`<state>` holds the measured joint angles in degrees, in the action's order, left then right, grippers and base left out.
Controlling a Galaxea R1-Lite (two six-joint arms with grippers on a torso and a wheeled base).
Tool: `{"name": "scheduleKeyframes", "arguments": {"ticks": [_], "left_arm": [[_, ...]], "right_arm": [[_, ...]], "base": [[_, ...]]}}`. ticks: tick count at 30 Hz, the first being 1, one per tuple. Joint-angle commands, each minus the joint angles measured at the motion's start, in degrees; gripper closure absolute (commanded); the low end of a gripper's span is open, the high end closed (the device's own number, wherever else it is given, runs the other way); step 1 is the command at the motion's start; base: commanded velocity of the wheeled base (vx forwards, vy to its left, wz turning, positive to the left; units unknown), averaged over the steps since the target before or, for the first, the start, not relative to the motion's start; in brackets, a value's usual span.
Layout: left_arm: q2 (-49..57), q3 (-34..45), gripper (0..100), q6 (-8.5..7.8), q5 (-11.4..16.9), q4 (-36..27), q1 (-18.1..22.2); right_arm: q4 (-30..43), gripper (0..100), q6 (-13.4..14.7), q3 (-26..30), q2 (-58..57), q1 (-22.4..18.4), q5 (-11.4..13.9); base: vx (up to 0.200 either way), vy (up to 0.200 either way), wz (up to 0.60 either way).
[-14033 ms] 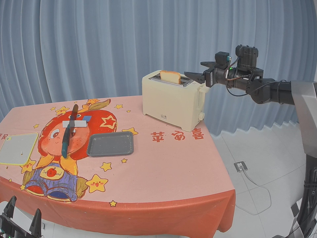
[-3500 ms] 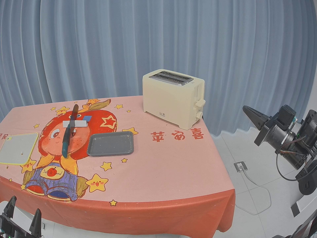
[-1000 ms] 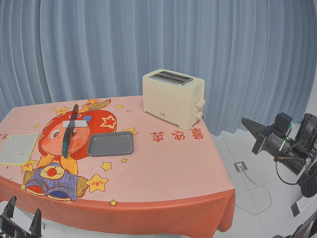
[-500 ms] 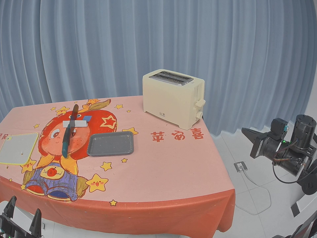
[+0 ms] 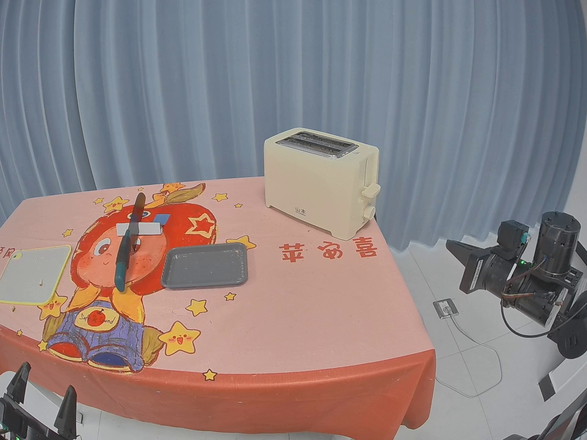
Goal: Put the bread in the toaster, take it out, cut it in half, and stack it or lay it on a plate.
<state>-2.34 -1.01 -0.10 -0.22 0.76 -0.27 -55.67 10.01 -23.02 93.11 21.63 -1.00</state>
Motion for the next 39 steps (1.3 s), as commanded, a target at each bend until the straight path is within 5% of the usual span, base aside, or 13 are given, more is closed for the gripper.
{"name": "scheduleKeyframes", "arguments": {"ticks": [1, 14, 23, 39], "left_arm": [[-0.03, 1.01, 0, 0.01, -0.04, 0.04, 0.00], [-0.03, 1.01, 0, 0.01, 0.04, 0.04, 0.00], [-0.03, 1.01, 0, 0.01, 0.04, 0.04, 0.00], [-0.03, 1.01, 0, 0.01, 0.04, 0.04, 0.00]], "right_arm": [[-0.05, 100, 0.01, -0.10, 0.32, 0.35, -0.06], [-0.22, 100, -0.08, 0.34, 0.32, 2.98, -0.23], [-0.22, 100, -0.08, -0.28, -0.21, 4.48, -3.31], [0.13, 100, -0.25, -4.49, 1.81, 5.97, -3.31]], "base": [[0.000, 0.000, 0.00], [0.000, 0.000, 0.00], [0.000, 0.000, 0.00], [0.000, 0.000, 0.00]]}}
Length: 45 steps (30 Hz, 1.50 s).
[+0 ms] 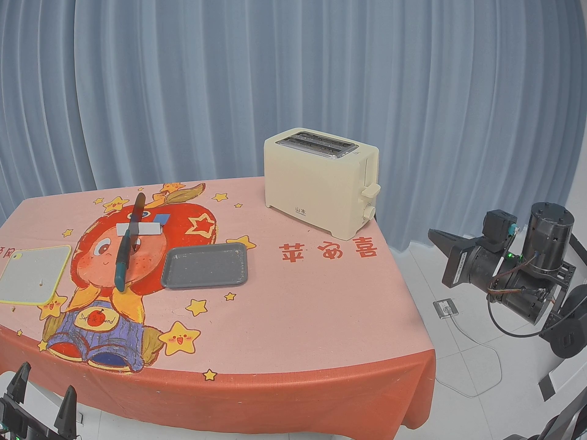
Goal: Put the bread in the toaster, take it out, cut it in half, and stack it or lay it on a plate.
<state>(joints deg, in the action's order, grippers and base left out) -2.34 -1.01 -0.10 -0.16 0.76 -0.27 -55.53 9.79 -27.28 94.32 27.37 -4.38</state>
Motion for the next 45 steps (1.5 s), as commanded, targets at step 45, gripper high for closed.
{"name": "scheduleKeyframes", "arguments": {"ticks": [45], "left_arm": [[-0.03, 1.01, 0, 0.01, -0.02, 0.04, 0.00]], "right_arm": [[14.83, 100, -3.81, -21.41, 11.59, -3.81, 8.77]], "base": [[0.000, 0.000, 0.00]]}}
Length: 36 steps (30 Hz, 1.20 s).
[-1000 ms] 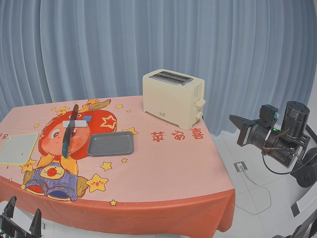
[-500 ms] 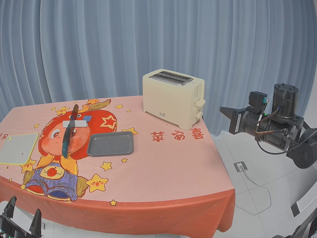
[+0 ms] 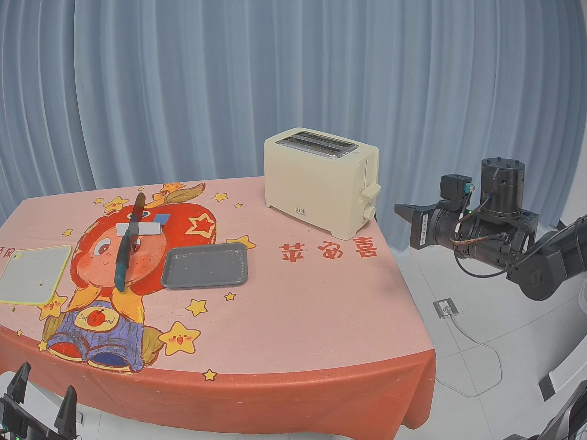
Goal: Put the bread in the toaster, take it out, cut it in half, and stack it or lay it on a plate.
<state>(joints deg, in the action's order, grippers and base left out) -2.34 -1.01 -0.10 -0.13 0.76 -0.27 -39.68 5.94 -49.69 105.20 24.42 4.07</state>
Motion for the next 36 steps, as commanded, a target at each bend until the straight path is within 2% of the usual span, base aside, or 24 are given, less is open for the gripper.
{"name": "scheduleKeyframes", "arguments": {"ticks": [1, 5, 8, 18, 36], "left_arm": [[-0.03, 1.01, 0, 0.01, -0.04, 0.04, 0.00], [-0.03, 1.01, 0, 0.01, -0.04, 0.04, 0.00], [-0.03, 1.01, 0, 0.01, -0.04, 0.04, 0.00], [-0.03, 1.01, 0, 0.01, -0.04, 0.04, 0.00], [-0.03, 1.01, 0, 0.01, -0.04, 0.04, 0.00]], "right_arm": [[-1.80, 100, 0.04, 1.52, 0.70, -0.86, 0.32], [-3.47, 100, 0.13, 3.28, 0.97, -0.86, 0.23], [-4.00, 100, 1.45, 5.66, 1.58, -0.95, 1.03], [-4.88, 100, 1.71, 5.30, 3.60, -1.21, 1.38], [-14.20, 100, 1.62, 3.72, 11.25, -2.09, 1.38]], "base": [[0.000, 0.000, 0.00], [0.000, 0.000, 0.00], [0.000, 0.000, 0.00], [0.000, 0.000, 0.00], [0.000, 0.000, 0.00]]}}
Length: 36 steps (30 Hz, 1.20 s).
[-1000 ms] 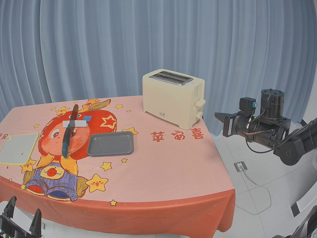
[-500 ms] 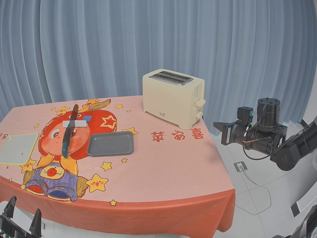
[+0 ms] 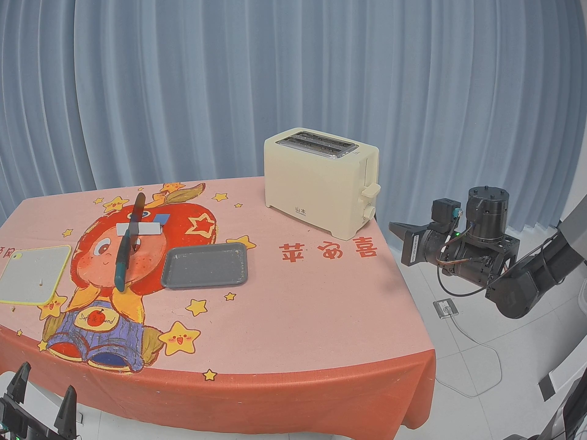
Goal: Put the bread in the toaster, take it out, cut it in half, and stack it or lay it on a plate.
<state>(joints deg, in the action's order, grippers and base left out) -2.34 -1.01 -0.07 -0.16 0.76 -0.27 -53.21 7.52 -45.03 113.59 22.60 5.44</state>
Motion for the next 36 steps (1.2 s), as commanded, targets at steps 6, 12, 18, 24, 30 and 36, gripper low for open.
{"name": "scheduleKeyframes", "arguments": {"ticks": [6, 12, 18, 24, 30, 36], "left_arm": [[-0.03, 1.01, 0, -0.01, -0.02, 0.04, 0.00], [-0.03, 1.01, 0, -0.01, -0.02, 0.04, 0.00], [-0.03, 1.01, 0, -0.10, -0.02, 0.04, 0.00], [-0.03, 1.01, 0, -0.01, -0.02, 0.04, 0.00], [-0.03, 1.01, 0, -0.01, -0.02, 0.04, 0.00], [-0.03, 1.01, 0, -0.01, -0.02, 0.04, 0.00]], "right_arm": [[-1.02, 100, 0.04, -2.25, 4.45, -0.98, 0.10], [-1.10, 100, 0.04, -3.84, 6.47, -2.65, 1.59], [-1.10, 100, 0.12, -4.45, 6.82, -2.91, 2.12], [-1.28, 100, 0.12, -5.33, 8.05, -2.83, 2.03], [-3.39, 100, 0.65, -7.00, 10.16, -2.83, 1.95], [-3.65, 100, 0.83, -8.23, 11.21, -2.83, 2.03]], "base": [[0.000, 0.000, 0.00], [0.000, 0.000, 0.00], [0.000, 0.000, 0.00], [0.000, 0.000, 0.00], [0.000, 0.000, 0.00], [0.000, 0.000, 0.00]]}}
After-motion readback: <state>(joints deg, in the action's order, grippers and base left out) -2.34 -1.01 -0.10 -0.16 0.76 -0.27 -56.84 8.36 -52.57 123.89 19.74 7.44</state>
